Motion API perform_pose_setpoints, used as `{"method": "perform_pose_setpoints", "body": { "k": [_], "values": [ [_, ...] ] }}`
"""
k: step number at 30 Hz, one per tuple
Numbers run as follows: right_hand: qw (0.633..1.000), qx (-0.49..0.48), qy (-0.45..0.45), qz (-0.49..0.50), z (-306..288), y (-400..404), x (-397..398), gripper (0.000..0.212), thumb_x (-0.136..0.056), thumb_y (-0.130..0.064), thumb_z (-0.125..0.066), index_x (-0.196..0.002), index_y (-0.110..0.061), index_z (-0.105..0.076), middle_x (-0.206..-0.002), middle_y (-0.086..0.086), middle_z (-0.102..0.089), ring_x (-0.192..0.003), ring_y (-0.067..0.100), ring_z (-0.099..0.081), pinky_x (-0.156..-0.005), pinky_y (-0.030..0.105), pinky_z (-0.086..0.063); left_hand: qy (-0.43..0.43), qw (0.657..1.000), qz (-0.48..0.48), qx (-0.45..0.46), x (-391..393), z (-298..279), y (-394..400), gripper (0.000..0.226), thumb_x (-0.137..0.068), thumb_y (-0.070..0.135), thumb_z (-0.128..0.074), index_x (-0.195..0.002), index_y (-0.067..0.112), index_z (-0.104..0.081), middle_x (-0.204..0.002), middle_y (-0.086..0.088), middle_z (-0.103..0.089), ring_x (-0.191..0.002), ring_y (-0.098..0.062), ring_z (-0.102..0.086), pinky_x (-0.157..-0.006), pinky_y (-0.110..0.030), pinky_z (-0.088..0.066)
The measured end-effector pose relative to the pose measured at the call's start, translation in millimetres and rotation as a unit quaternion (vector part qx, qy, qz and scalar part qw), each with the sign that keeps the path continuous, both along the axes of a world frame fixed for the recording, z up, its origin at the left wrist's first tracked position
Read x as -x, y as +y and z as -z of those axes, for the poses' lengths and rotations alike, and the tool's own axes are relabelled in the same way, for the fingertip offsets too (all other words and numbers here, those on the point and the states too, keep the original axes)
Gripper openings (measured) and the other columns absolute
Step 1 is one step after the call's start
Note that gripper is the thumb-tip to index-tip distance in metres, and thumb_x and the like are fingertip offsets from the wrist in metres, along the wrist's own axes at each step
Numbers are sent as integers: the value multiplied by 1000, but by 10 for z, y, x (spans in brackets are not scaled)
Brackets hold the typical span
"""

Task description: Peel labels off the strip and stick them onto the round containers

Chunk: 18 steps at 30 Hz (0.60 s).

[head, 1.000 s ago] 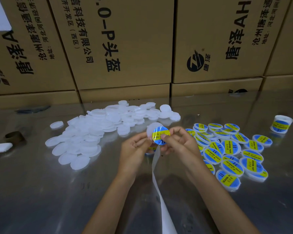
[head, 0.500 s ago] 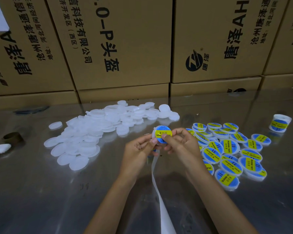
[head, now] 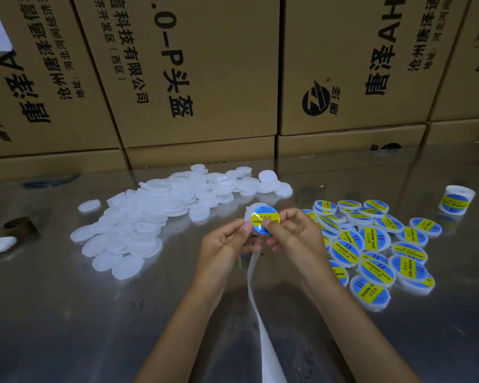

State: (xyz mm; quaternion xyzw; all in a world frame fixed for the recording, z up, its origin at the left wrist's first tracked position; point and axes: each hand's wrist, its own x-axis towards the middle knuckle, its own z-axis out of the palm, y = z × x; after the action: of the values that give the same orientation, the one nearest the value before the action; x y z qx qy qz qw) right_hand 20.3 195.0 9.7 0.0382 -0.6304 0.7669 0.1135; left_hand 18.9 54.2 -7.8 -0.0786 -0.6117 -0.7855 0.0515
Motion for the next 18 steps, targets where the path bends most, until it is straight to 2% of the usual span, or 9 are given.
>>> {"method": "perform_pose_setpoints", "body": {
  "k": [7,18],
  "values": [
    [1000,-6,-1,2,-7,4,-6,20,-86,-7,-72,-83,-13,-53,-67,0,-71,-51,9,-59,-48,19,-46,9,1000,8,17,-24,-21,-5,27,-98,16,-59,-117,0,-70,-104,-20,-75,-100,-35,-72,-78,-26,-58],
    [1000,-8,5,10,41,1,10,20,-86,-4,-71,-82,-11,-52,-61,-2,-68,-53,9,-64,-46,14,-43,27,998,6,48,-68,-59,20,19,-95,11,-62,-110,5,-73,-96,-13,-78,-87,-20,-75,-72,-22,-58]
  ]
}}
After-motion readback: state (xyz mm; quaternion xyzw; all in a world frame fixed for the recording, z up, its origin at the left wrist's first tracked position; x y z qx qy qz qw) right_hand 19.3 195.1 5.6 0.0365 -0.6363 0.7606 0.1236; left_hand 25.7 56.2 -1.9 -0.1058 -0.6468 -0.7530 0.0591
